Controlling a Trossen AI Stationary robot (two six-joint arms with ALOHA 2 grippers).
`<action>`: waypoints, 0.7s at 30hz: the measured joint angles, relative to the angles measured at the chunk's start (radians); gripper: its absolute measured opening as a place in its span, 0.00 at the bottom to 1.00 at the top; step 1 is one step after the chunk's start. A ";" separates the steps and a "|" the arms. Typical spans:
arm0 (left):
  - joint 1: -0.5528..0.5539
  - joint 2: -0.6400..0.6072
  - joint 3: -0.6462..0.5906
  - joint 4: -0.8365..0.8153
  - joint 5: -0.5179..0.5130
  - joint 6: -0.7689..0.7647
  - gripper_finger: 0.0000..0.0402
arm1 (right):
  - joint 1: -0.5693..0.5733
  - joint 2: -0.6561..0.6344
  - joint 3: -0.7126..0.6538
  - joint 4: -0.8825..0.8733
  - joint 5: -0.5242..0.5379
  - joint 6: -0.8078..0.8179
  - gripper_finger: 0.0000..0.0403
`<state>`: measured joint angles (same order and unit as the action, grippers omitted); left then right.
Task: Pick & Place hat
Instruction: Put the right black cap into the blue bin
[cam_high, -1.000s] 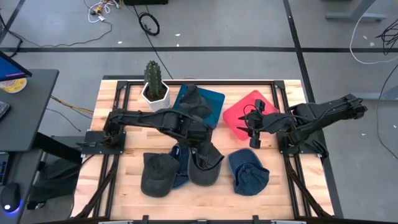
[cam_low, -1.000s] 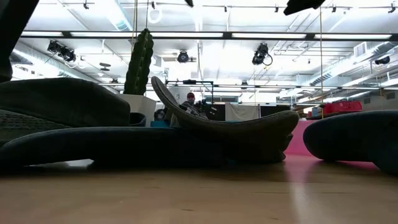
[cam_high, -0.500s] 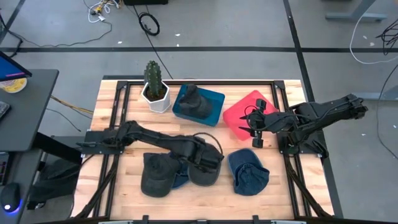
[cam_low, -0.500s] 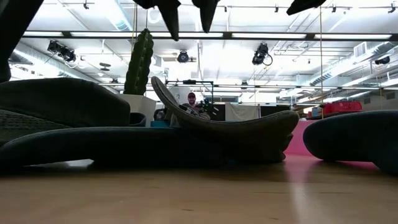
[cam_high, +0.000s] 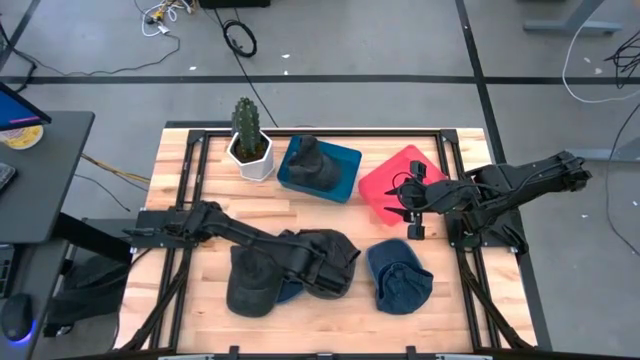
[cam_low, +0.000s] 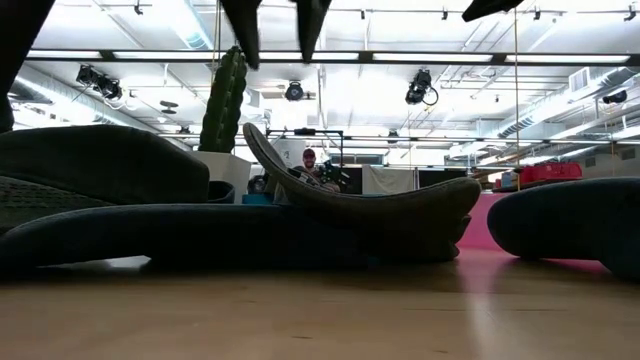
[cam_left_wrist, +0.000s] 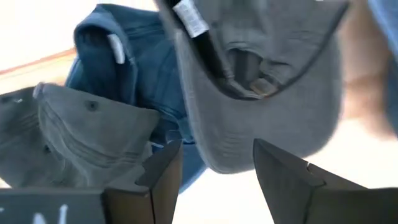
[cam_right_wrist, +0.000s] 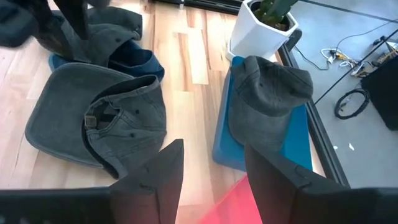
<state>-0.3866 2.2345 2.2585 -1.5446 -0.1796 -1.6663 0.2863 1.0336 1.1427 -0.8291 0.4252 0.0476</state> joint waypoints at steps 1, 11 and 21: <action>0.000 0.000 -0.017 0.004 0.004 -0.003 0.50 | 0.000 0.000 0.000 0.000 0.000 0.004 0.43; -0.005 0.000 -0.189 0.116 0.034 -0.057 0.50 | 0.001 0.000 0.000 0.000 -0.100 0.132 0.43; -0.004 0.000 -0.339 0.304 0.020 -0.052 0.50 | 0.001 0.000 0.000 0.031 -0.166 0.330 0.43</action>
<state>-0.3905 2.2345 1.9193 -1.2407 -0.1600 -1.7187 0.2871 1.0336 1.1427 -0.7986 0.2588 0.3777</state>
